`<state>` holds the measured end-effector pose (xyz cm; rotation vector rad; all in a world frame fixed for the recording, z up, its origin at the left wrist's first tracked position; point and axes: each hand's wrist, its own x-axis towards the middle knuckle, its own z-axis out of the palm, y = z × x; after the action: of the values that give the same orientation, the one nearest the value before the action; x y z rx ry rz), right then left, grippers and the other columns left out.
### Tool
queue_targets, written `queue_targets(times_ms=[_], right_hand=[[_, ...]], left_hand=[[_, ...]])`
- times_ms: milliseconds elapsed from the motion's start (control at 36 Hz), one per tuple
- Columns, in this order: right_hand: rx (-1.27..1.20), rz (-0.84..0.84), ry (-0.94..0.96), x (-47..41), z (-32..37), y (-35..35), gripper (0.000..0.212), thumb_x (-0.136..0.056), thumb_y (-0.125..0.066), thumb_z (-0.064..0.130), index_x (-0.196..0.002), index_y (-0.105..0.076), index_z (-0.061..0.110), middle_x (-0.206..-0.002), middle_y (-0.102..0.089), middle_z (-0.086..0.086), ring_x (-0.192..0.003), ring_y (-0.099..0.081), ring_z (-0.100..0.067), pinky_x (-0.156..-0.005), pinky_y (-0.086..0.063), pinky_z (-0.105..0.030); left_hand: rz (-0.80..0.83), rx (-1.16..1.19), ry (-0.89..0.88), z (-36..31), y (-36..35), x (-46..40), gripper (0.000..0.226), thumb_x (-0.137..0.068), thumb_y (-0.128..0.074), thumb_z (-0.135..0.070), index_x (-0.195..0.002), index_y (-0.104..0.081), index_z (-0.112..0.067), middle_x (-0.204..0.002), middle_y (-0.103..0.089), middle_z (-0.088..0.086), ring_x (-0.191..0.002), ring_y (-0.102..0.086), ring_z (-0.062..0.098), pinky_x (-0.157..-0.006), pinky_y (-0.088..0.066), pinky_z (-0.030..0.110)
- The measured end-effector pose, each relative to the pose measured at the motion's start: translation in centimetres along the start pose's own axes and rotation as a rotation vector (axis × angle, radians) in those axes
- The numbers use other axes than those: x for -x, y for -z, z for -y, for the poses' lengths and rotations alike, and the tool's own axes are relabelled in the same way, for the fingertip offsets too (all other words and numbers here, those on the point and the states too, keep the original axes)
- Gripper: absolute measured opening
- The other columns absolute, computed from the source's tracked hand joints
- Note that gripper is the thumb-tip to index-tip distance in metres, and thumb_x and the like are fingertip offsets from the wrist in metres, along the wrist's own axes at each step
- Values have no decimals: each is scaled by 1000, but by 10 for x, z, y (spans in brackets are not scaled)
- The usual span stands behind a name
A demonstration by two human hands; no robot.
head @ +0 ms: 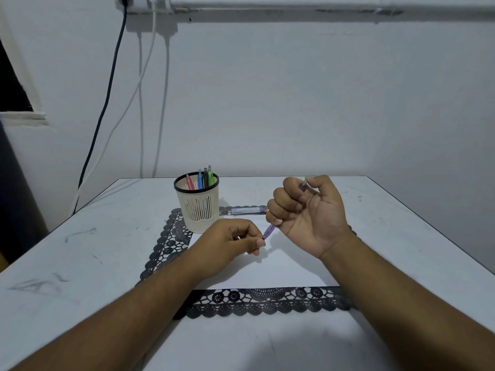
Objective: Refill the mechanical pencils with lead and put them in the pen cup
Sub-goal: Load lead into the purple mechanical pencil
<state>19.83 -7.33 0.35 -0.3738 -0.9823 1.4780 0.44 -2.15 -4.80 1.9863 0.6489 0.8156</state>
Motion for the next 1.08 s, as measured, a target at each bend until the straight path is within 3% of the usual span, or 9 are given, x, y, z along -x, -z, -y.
queue_targets(times_ms=[167, 389, 611, 667, 750, 778, 861, 972, 1083], right_hand=[[-84, -19, -2, 0, -2, 3, 41, -89, -43, 48, -67, -25, 18, -64, -17, -1, -60, -15, -19, -63, -18, -35], [-230, -175, 36, -1, 1, 6, 38, -91, -44, 46, -67, -30, 20, -65, -20, 1, -61, -17, -18, -61, -26, -33], [-212, -212, 20, -3, -3, 8, 39, -94, -45, 44, -66, -37, 17, -64, -28, 0, -58, -31, -18, -65, -34, -34], [-155, -236, 19, -5, -2, 9, 34, -94, -49, 36, -66, -43, 16, -63, -35, -2, -59, -41, -21, -72, -42, -37], [7, -242, -47, -7, -3, 10, 22, -92, -54, 24, -74, -54, 12, -74, -53, -9, -73, -56, -27, -99, -45, -49], [93, -237, -81, -7, -4, 11, 20, -95, -53, 22, -79, -57, 11, -80, -59, -11, -78, -59, -28, -99, -48, -48], [365, -225, -146, -6, -8, 12, 26, -106, -47, 19, -91, -63, 7, -95, -66, -17, -80, -62, -24, -74, -56, -36], [310, -256, -136, -7, -4, 16, 28, -109, -44, 19, -94, -61, 3, -98, -71, -22, -72, -67, -25, -66, -61, -34], [302, -449, -59, -14, 7, 45, 23, -106, -50, 13, -88, -63, 4, -97, -73, -21, -74, -72, -26, -70, -64, -34]], left_hand=[[-13, 11, -19, 1, 2, -1, 11, -94, -72, -12, -86, -72, -4, -75, -72, 1, -72, -60, 12, -72, -47, 22], [-14, 80, -23, -2, 3, -1, 5, -95, -69, -2, -94, -73, -3, -75, -71, 1, -72, -61, 12, -68, -46, 17], [-35, 34, -36, 3, 6, 0, 6, -95, -71, -8, -91, -74, -11, -75, -71, -1, -72, -61, 11, -71, -47, 21], [-47, 37, -44, 4, 7, -1, 5, -94, -71, -13, -91, -75, -13, -76, -71, -1, -72, -61, 12, -70, -47, 21], [-93, 53, -63, 4, 8, -2, 8, -96, -68, -13, -90, -74, -13, -76, -70, 0, -72, -61, 13, -68, -47, 19], [-110, 52, -66, 4, 9, -3, 9, -97, -68, -13, -90, -74, -14, -76, -70, 1, -71, -61, 13, -68, -46, 19], [-145, 34, -66, 5, 12, -3, 10, -97, -68, -16, -90, -75, -18, -76, -71, 1, -72, -61, 13, -68, -46, 24], [-223, -102, -65, 7, 15, -3, 10, -98, -66, -32, -93, -74, -29, -83, -73, -5, -82, -66, 23, -76, -52, 43], [-211, -362, -33, 12, 20, -3, 9, -100, -65, -31, -103, -73, -34, -94, -70, -16, -85, -59, -1, -72, -43, 28]])
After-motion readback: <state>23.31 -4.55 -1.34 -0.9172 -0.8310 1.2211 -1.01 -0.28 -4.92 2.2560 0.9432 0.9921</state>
